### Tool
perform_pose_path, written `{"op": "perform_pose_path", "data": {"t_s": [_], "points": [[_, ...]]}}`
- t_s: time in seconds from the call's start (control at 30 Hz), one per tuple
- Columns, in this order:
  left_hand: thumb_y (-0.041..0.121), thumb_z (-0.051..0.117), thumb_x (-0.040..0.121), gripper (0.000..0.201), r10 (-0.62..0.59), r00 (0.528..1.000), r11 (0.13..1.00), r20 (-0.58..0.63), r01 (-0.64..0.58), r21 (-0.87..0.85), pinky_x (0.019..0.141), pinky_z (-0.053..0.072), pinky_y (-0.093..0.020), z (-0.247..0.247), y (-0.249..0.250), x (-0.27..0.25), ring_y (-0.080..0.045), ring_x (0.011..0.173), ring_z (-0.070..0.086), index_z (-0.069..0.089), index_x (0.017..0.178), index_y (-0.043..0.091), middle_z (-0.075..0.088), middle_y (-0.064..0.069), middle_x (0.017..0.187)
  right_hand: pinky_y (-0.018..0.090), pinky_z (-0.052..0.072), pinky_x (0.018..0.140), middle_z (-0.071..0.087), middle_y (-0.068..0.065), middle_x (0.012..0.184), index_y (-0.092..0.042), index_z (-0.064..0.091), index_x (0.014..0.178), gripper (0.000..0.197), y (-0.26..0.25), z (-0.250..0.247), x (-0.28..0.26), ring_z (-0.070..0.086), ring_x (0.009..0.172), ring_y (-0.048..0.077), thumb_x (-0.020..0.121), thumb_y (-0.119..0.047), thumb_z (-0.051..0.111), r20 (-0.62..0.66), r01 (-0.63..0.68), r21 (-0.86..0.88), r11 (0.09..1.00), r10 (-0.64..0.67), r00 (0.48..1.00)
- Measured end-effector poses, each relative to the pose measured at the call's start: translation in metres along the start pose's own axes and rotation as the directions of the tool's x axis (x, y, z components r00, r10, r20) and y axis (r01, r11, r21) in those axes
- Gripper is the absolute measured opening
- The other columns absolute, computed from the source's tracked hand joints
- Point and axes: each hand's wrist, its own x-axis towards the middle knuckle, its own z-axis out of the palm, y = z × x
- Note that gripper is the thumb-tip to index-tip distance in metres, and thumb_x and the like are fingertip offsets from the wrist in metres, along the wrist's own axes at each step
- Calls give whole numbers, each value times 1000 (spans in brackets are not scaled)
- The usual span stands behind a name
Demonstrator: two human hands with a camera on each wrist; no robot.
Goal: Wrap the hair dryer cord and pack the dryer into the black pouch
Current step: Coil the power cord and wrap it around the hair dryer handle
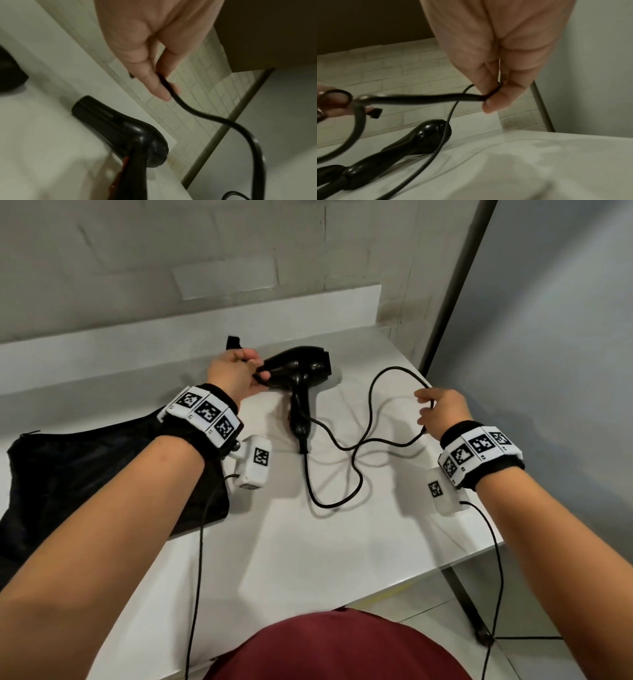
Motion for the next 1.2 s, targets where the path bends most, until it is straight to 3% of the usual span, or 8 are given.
{"op": "perform_pose_path", "data": {"t_s": [0.1, 0.2, 0.47, 0.63, 0.77, 0.9, 1.07, 1.2], "points": [[-4, 48, 90, 25, -65, 994, 968, 86, 42, 249, 37, 48, -14, -16, -5, -13, -1, 34, 57, 47, 74, 16, 61, 2, 53, 41, 52, 91, 59, 13, 113, -2, 53, 122, 38, 6, -2, 6, 57, 95, 27, 84, 1, 48, 62, -117, -205, 972, 132, 989], [-1, 48, 90, 21, -171, 974, 863, 148, 76, 500, 38, 48, -13, -35, -16, -29, -1, 36, 59, 51, 76, 15, 59, -3, 72, 38, 40, 105, 52, 15, 132, -3, 51, 124, 39, 2, -4, 0, 49, 121, 32, 86, -9, 50, 159, -90, -466, 880, 183, 970], [9, 52, 89, 12, -466, 876, 466, 123, 125, 876, 45, 50, -20, -59, -45, -56, -5, 37, 60, 60, 89, -1, 66, -14, 82, 33, 43, 97, 57, 17, 125, 2, 56, 116, 35, -3, 1, -18, 51, 117, 31, 86, -16, 53, 195, -57, -601, 797, 215, 957], [18, 56, 87, 25, -502, 849, 107, 168, -132, 985, 54, 46, -24, -57, -42, -66, -18, 64, 52, 67, 103, 3, 59, -4, 80, 36, 43, 100, 43, 14, 131, -14, 61, 114, 32, -2, 12, -25, 48, 116, 33, 83, -15, 53, 177, 10, -561, 828, 108, 978], [28, 55, 89, 27, -385, 881, -30, 275, -310, 950, 74, 45, -24, -41, -39, -69, -18, 91, 58, 66, 108, 14, 64, -6, 110, 35, 41, 100, 33, 15, 134, -18, 66, 101, 25, -13, 26, -35, 42, 118, 37, 81, -7, 56, 217, 195, -468, 862, -102, 971], [21, 55, 88, 30, -307, 859, 57, 410, -414, 909, 91, 39, -28, -18, -46, -60, -24, 112, 53, 60, 118, 20, 59, -8, 121, 38, 34, 107, -6, 11, 154, -29, 56, 119, 47, -34, 38, -50, 24, 133, 36, 80, -5, 58, 376, 411, -492, 768, -238, 895], [3, 45, 88, 47, -355, 771, 70, 528, -542, 838, 100, 30, -21, 0, -58, -51, -26, 123, 45, 55, 128, 26, 37, -10, 136, 36, 39, 104, 22, 5, 149, -30, 61, 115, 42, -47, 55, -70, 30, 130, 28, 82, -3, 56, 685, 645, -370, 669, -273, 675], [1, 52, 82, 54, -371, 760, 9, 533, -571, 821, 96, 42, -28, 4, -60, -43, -25, 114, 50, 55, 126, 32, 37, -7, 132, 34, 41, 98, 29, -1, 142, -34, 63, 107, 45, -44, 69, -78, 38, 121, 23, 74, -4, 62, 812, 747, -347, 566, -216, 542]]}}
